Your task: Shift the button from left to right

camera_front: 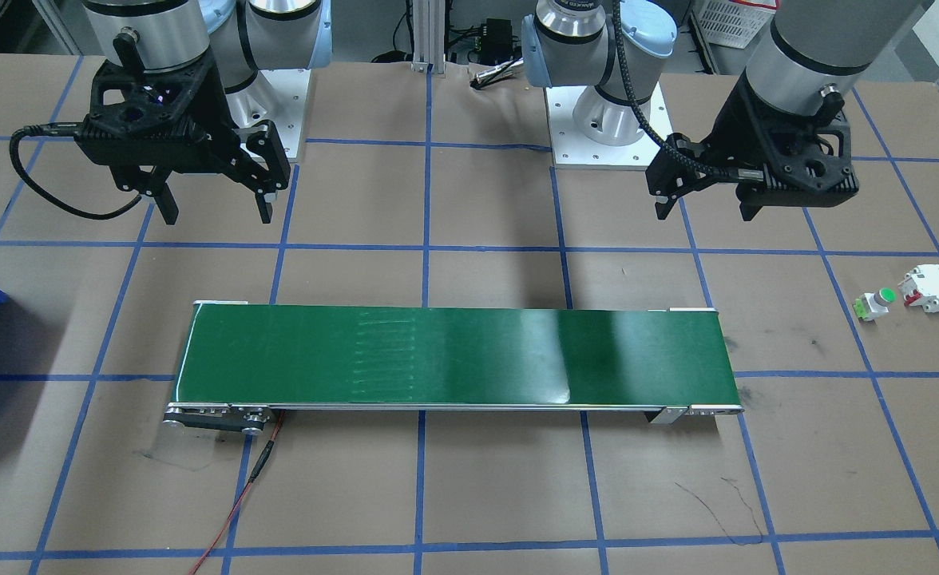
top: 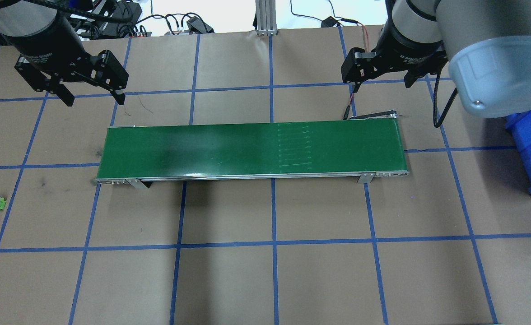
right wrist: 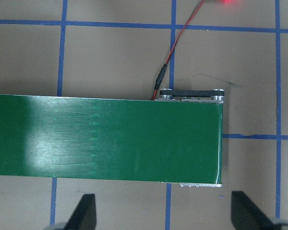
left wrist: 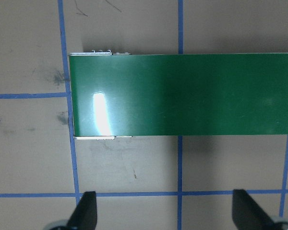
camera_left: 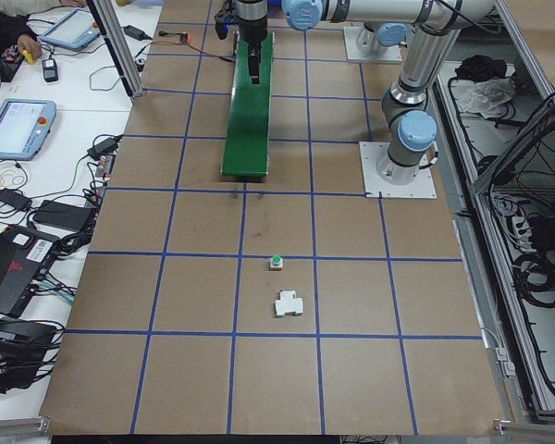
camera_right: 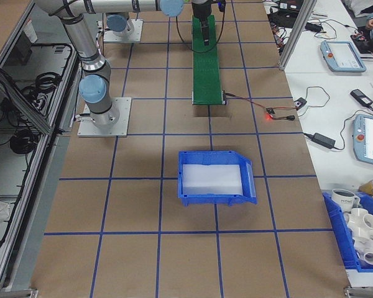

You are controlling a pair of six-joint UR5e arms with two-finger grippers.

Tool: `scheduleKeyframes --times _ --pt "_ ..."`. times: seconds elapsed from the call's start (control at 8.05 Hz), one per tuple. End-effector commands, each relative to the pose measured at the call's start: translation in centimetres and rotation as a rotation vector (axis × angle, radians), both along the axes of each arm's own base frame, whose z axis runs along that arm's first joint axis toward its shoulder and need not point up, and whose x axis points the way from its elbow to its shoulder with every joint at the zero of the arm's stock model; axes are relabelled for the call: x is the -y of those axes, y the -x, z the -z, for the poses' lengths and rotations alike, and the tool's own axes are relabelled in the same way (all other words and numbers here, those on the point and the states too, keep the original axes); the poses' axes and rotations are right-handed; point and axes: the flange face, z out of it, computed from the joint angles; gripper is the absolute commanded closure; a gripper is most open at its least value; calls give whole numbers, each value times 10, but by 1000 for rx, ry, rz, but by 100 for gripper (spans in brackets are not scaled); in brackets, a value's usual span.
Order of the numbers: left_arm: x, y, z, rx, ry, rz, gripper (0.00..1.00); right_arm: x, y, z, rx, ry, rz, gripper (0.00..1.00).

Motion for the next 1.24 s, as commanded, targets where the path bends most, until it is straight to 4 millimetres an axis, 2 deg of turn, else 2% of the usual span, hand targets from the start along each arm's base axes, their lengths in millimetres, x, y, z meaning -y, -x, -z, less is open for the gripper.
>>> scheduleKeyframes --times 0.0,0.25,0.37,0.5,0.87,1.12 --pt "4 -31 1 2 -3 -41 0 0 0 0 0 -1 0 0" --pt "16 -117 15 -7 -19 -96 0 0 0 0 0 -1 0 0" --pt "25 -155 26 -4 -15 -49 0 0 0 0 0 -1 0 0" --pt "29 -186 35 -2 -23 -5 0 0 0 0 0 -1 1 0" --pt "21 -296 65 -10 -35 26 0 0 0 0 0 -1 0 0" --pt "7 -348 71 43 -45 81 0 0 0 0 0 -1 0 0"
